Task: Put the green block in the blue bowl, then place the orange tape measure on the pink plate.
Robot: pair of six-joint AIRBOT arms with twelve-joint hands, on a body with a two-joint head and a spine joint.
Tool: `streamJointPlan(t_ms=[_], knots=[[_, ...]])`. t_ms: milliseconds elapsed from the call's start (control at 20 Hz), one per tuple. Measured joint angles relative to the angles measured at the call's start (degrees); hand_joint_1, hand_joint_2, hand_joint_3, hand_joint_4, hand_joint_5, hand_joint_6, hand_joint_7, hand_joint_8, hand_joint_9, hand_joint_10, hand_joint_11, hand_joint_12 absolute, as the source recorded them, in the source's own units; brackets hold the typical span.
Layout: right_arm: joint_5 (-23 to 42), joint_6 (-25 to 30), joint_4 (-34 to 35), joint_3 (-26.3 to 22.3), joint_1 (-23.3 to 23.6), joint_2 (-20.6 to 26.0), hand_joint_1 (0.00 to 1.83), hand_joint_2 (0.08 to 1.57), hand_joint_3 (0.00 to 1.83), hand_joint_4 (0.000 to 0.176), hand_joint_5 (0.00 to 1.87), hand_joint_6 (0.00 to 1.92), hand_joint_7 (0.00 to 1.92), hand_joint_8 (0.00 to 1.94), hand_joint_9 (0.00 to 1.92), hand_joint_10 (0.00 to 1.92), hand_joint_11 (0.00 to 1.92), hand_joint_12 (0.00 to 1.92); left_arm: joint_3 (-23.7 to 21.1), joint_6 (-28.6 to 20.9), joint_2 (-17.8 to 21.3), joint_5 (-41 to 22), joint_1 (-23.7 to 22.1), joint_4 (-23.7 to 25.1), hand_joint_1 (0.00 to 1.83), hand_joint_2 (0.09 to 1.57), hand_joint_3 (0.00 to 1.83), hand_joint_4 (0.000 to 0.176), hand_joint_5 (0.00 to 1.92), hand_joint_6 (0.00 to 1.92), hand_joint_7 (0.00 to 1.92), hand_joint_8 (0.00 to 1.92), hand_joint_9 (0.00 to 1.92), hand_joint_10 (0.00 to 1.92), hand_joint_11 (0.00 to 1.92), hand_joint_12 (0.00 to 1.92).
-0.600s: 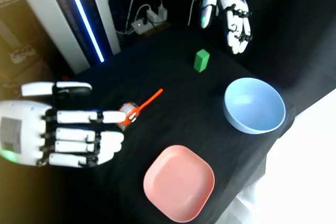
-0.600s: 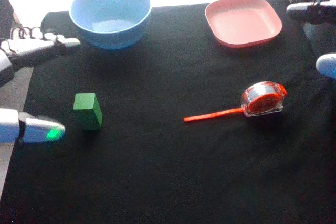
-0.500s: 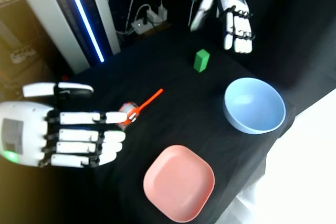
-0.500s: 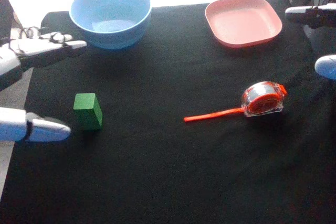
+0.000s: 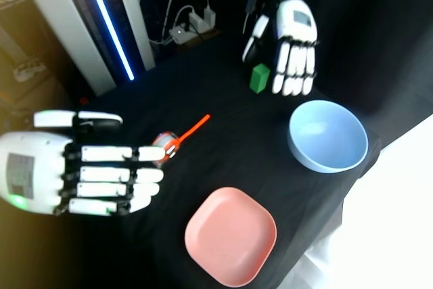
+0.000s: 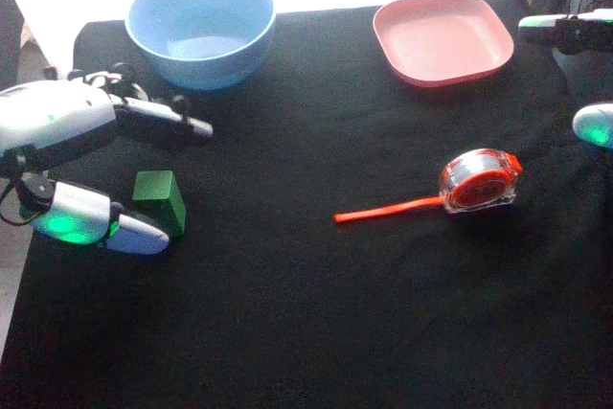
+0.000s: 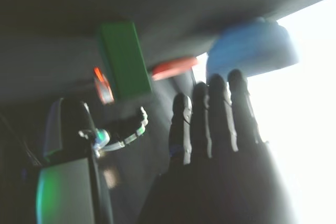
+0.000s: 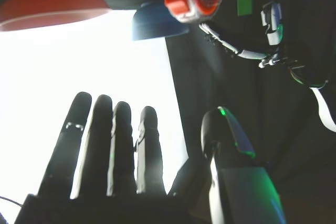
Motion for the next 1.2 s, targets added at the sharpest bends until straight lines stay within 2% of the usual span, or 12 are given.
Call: streamJointPlan(t_ms=[150, 300, 350, 400, 500, 600, 850, 900, 950, 1000, 1050, 1200], knots=[[0.0, 0.0, 0.0, 0.0, 0.0, 0.0, 0.65, 1.17, 0.00, 0.071, 0.39, 0.00, 0.36, 0.00, 0.42, 0.01, 0.18, 0.78, 0.4, 0.1, -0.5, 1.6, -0.8, 0.2, 0.85, 1.00, 0.00, 0.006, 0.89, 0.01, 1.01, 0.02, 0.84, 0.08, 0.00, 1.28], [0.0, 0.0, 0.0, 0.0, 0.0, 0.0, 0.58, 1.19, 0.01, 0.071, 0.39, 0.00, 0.36, 0.00, 0.41, 0.00, 0.18, 0.72, 0.4, 0.6, -0.5, 1.3, -2.4, 0.5, 0.97, 1.04, 0.00, 0.000, 0.96, 0.00, 1.12, 0.00, 0.70, 0.72, 0.00, 1.53], [0.0, 0.0, 0.0, 0.0, 0.0, 0.0, 0.60, 1.20, 0.01, 0.076, 0.39, 0.00, 0.35, 0.00, 0.39, 0.00, 0.16, 0.70, 0.4, 0.6, -0.5, 1.1, -2.7, 0.6, 1.01, 1.12, 0.00, 0.121, 0.99, 0.75, 1.11, 0.00, 0.66, 0.83, 0.00, 1.65], [0.0, 0.0, 0.0, 0.0, 0.0, 0.0, 0.59, 1.20, 0.01, 0.074, 0.39, 0.00, 0.35, 0.00, 0.40, 0.00, 0.17, 0.70, 0.4, 0.6, -0.5, 1.1, -2.8, 0.8, 1.21, 1.10, 0.00, 0.000, 0.98, 0.79, 1.11, 0.76, 0.74, 0.88, 0.07, 1.62], [0.0, 0.0, 0.2, 0.0, 0.0, -0.2, 0.54, 1.20, 0.00, 0.061, 0.40, 0.00, 0.36, 0.00, 0.43, 0.01, 0.22, 0.72, 0.4, 0.8, -0.5, 1.4, -3.4, 1.2, 1.24, 1.09, 0.00, 0.000, 1.05, 0.70, 1.06, 1.01, 0.84, 0.81, 0.21, 1.50], [-0.1, 0.0, 0.2, 0.0, 0.0, -0.5, 0.54, 1.21, 0.00, 0.062, 0.40, 0.00, 0.37, 0.00, 0.42, 0.01, 0.21, 0.71, 0.4, 0.9, -0.6, 1.4, -3.9, 1.2, 1.25, 1.11, 0.00, 0.000, 1.04, 0.70, 1.01, 1.15, 0.76, 1.08, 0.19, 1.65], [0.0, 0.0, 0.4, 0.0, 0.0, -0.5, 0.60, 1.20, 0.00, 0.062, 0.40, 0.00, 0.39, 0.00, 0.42, 0.01, 0.21, 0.69, 0.4, 0.9, -0.5, 0.7, -4.4, 1.1, 1.27, 1.08, 0.00, 0.000, 1.12, 0.53, 1.04, 1.13, 0.82, 1.19, 0.38, 1.79], [-0.1, 0.0, 0.3, 0.0, 0.0, -0.5, 0.61, 1.21, 0.00, 0.061, 0.40, 0.00, 0.39, 0.00, 0.42, 0.00, 0.20, 0.68, 0.3, 0.9, -0.4, 0.6, -4.6, 1.2, 1.21, 1.05, 0.00, 0.000, 1.15, 0.62, 0.98, 1.32, 0.91, 1.64, 0.77, 1.89], [-0.1, 0.0, 0.3, 0.0, 0.0, -0.5, 0.61, 1.21, 0.00, 0.073, 0.40, 0.00, 0.38, 0.00, 0.41, 0.00, 0.19, 0.68, 0.3, 1.1, 0.0, 0.4, -5.5, 1.5, 1.25, 1.10, 0.00, 0.000, 1.12, 0.51, 0.94, 1.33, 0.89, 1.50, 0.78, 1.84], [-0.1, 0.0, 0.3, 0.0, 0.0, -0.5, 0.62, 1.20, 0.00, 0.076, 0.40, 0.00, 0.39, 0.00, 0.41, 0.00, 0.19, 0.67, 0.3, 1.1, 0.2, 0.1, -6.6, 1.5, 1.26, 1.08, 0.00, 0.000, 1.14, 0.51, 1.03, 1.12, 0.95, 1.06, 0.73, 1.58], [0.0, 0.0, 0.3, 0.0, 0.0, -0.5, 0.63, 1.21, 0.00, 0.069, 0.40, 0.00, 0.39, 0.00, 0.41, 0.00, 0.18, 0.67, 0.3, 1.1, 0.6, -0.5, -7.9, 1.3, 1.27, 1.06, 0.00, 0.000, 1.13, 0.56, 1.12, 0.94, 1.06, 0.87, 0.80, 1.48], [0.0, 0.0, 0.3, 0.0, 0.0, -0.5, 0.66, 1.20, 0.00, 0.057, 0.41, 0.00, 0.40, 0.00, 0.43, 0.01, 0.21, 0.67, 2.2, 2.6, 0.9, -2.9, -14.5, 0.4, 1.26, 1.07, 0.00, 0.000, 1.03, 0.80, 1.16, 0.82, 1.20, 0.68, 0.96, 1.29]])
